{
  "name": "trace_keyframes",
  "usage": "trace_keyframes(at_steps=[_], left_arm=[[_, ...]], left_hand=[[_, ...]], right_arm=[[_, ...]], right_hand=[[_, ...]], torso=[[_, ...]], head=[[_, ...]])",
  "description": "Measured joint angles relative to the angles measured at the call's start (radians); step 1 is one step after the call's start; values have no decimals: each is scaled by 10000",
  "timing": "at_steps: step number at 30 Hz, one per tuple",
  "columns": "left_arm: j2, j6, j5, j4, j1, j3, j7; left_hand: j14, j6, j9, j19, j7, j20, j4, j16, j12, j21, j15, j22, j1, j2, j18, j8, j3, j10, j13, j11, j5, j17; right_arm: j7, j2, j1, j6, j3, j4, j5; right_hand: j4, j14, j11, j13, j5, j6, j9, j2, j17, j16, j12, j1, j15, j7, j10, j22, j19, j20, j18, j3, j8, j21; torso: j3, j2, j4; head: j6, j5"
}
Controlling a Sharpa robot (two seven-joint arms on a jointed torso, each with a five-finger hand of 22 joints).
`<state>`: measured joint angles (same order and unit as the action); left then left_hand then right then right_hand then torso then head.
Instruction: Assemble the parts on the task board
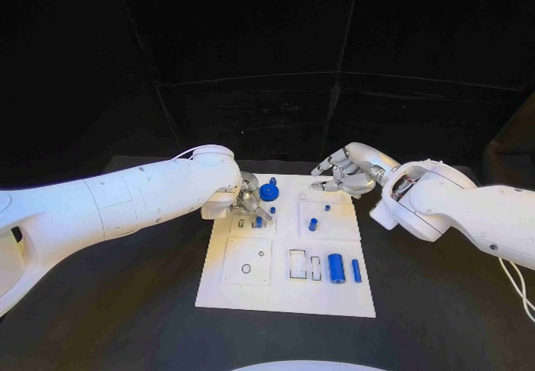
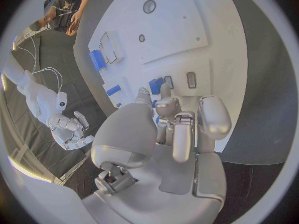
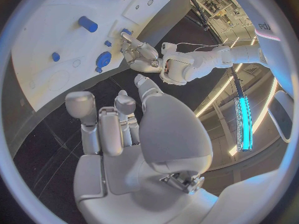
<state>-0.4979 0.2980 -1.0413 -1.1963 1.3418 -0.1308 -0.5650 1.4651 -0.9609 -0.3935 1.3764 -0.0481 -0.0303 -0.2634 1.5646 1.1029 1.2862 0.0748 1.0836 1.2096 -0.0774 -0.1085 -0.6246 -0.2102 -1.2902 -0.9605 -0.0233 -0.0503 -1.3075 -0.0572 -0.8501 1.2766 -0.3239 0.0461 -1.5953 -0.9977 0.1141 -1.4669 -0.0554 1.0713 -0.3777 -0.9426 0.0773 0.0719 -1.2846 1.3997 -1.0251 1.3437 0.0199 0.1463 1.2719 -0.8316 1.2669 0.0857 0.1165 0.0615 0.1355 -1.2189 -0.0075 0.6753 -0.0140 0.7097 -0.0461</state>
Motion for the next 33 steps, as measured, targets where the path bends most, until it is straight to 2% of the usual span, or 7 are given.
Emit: trace_keyframes(at_steps=[12, 20, 23, 24, 27, 29, 33], left_arm=[[10, 20, 1, 4, 16, 14, -20], [-56, 11, 76, -58, 31, 18, 24], [-127, -24, 134, -141, 19, 5, 59], [-175, -62, 169, -196, 7, 2, 78], [-342, -259, 275, -384, -3, -4, 123], [-467, -453, 343, -522, -3, -4, 151], [-793, -995, 467, -897, -12, -4, 205]], left_hand=[[22, 257, -32, -37, 105, 36, 1272, 0, 36, 46, 95, 145, 1777, -282, 0, -17, 1356, 40, -18, -39, 14, 0], [0, 362, 60, -74, 72, 72, 680, 0, -275, 117, 145, 258, 2517, -100, -1, 206, 1967, 38, 117, -70, -348, 0], [0, 401, -49, -108, 36, 39, 197, 0, -302, 131, 145, 328, 2140, 461, -1, 195, 2736, -33, 141, 1, -399, 0], [0, 415, -82, -108, 21, 38, 553, 0, -302, 131, 145, 353, 1894, 709, -1, 164, 3526, -52, 141, 20, -398, 0], [0, 416, -184, -108, 21, 38, 609, 0, -302, 180, 145, 423, 1397, 1110, -1, 18, 4481, -52, 118, 19, -398, 0], [0, 415, -389, -108, 20, 38, 1003, 0, -302, 180, 145, 490, 641, 1574, 0, -199, 5975, -149, 66, 31, -339, 0], [0, 411, -481, -108, 17, 38, 1006, 0, -302, 180, 145, 500, 442, 1684, 0, -293, 6365, -197, 66, -17, -339, 0]], right_arm=[[-4, 29, 0, 23, 0, 46, -1], [-7, 38, 0, 31, 1, 78, -1], [-7, 38, -1, 32, 1, 89, -1], [-8, 39, -1, 32, 1, 91, -1], [-8, 39, -1, 32, 1, 95, -1], [-8, 39, -1, 32, 1, 101, -1], [-8, 37, -1, 33, 1, 106, -1]], right_hand=[[0, 0, 0, -14, 0, 0, 1, 0, -1, 0, 0, 0, 0, 0, 0, 10, 0, 0, 0, 0, 0, 0], [0, 0, 0, -14, 0, 0, 2, 0, -1, 0, 0, 0, 0, 0, 0, 9, 0, 0, 1, 0, 0, 39], [0, 0, 0, -14, 0, 0, 2, 0, -1, 0, 0, 0, 0, 0, 0, 9, 0, 0, 0, 0, 0, 39], [0, 0, 0, -13, 0, 0, 2, 0, -1, 0, 0, 0, 0, 0, 0, 9, 0, 0, 0, 0, 0, 39], [0, 0, 2, -25, 0, 0, 1, 0, 3, -41, 0, 0, -1, 0, -2, 15, 0, 0, -1, 0, 0, 39], [0, 0, 37, -36, 0, 1, -7, 0, 15, -55, 0, 0, -1, 0, -38, 25, 0, 0, 0, 0, 0, 39], [0, 0, 38, -45, -8, 1, -7, 0, 24, -56, 29, 0, 0, 0, -38, 40, 0, 0, 0, 0, 0, 39]], torso=[[-2, 2, 1], [-2, 2, 1], [-2, 2, 1], [-2, 2, 1], [0, 1, 1], [2, 0, -7], [2, 0, -13]], head=[[50, 8], [85, 12], [89, 12], [89, 12], [101, 4], [106, -3], [108, -83]])
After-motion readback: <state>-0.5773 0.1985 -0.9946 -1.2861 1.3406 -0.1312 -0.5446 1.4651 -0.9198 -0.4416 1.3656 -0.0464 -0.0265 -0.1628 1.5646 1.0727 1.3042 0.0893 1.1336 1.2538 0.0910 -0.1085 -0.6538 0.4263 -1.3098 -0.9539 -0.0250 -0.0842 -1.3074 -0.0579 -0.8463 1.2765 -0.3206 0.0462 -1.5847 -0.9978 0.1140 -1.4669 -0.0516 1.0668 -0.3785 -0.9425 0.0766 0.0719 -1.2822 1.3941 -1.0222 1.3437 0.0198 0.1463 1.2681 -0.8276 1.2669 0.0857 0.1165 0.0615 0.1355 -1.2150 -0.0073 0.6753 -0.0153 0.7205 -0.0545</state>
